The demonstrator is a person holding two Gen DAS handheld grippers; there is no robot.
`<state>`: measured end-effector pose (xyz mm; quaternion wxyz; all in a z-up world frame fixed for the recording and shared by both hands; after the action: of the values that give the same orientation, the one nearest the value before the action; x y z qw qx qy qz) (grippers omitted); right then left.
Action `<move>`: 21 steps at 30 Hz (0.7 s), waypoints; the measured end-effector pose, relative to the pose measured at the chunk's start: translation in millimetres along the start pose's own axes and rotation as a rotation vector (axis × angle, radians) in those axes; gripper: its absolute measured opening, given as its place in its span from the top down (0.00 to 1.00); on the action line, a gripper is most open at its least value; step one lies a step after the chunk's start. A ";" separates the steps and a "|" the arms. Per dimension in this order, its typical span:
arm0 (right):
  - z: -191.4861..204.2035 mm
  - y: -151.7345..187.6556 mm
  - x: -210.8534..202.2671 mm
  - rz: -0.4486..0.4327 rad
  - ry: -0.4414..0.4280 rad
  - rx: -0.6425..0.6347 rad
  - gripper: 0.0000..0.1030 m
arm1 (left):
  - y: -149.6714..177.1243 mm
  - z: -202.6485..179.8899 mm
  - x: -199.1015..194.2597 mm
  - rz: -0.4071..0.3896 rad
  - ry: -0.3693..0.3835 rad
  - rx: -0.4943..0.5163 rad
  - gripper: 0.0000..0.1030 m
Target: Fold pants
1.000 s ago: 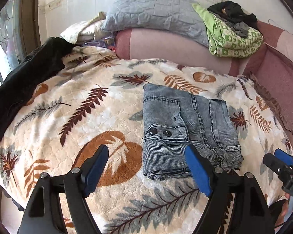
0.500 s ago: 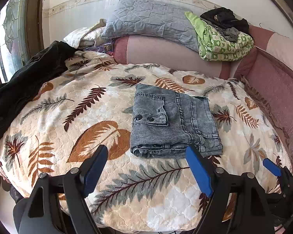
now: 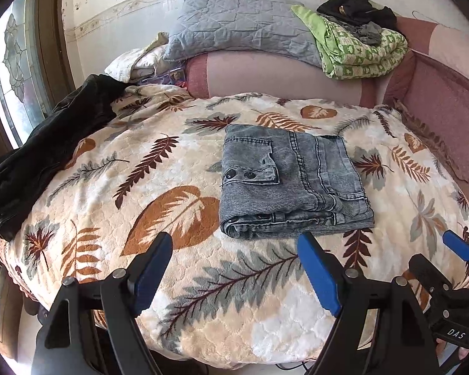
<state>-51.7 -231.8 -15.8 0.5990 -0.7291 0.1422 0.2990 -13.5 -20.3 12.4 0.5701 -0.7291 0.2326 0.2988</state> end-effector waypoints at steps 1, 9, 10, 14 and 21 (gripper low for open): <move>-0.8 -0.5 0.4 0.001 -0.002 0.005 0.00 | 0.0 -0.3 1.0 0.003 0.002 -0.001 0.20; -5.8 -1.6 7.5 0.014 -0.010 0.047 0.00 | 1.7 0.6 9.3 0.009 -0.020 0.003 0.20; -5.9 -1.8 8.4 0.015 -0.012 0.050 0.00 | 1.8 1.0 10.4 0.010 -0.020 0.003 0.20; -5.2 -2.6 11.0 0.018 -0.015 0.055 0.00 | 1.1 0.7 12.6 0.014 -0.014 0.006 0.20; -5.2 -3.4 13.9 0.025 -0.007 0.057 0.00 | -2.4 -1.1 14.6 0.030 0.021 -0.011 0.20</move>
<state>-37.5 -233.9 -21.0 0.6161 -0.7090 0.1575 0.3047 -1.2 -20.8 4.0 0.5591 -0.7317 0.2477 0.3010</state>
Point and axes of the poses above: each gripper's, at about its wrist camera, not at the fingertips, and x roughly the way its jaws point, z to its left, y to its underside, the point moved 2 cm from there along x, roughly the way its jaws point, and after that the axes turned 15 degrees about -x, right-handed, at the moved point
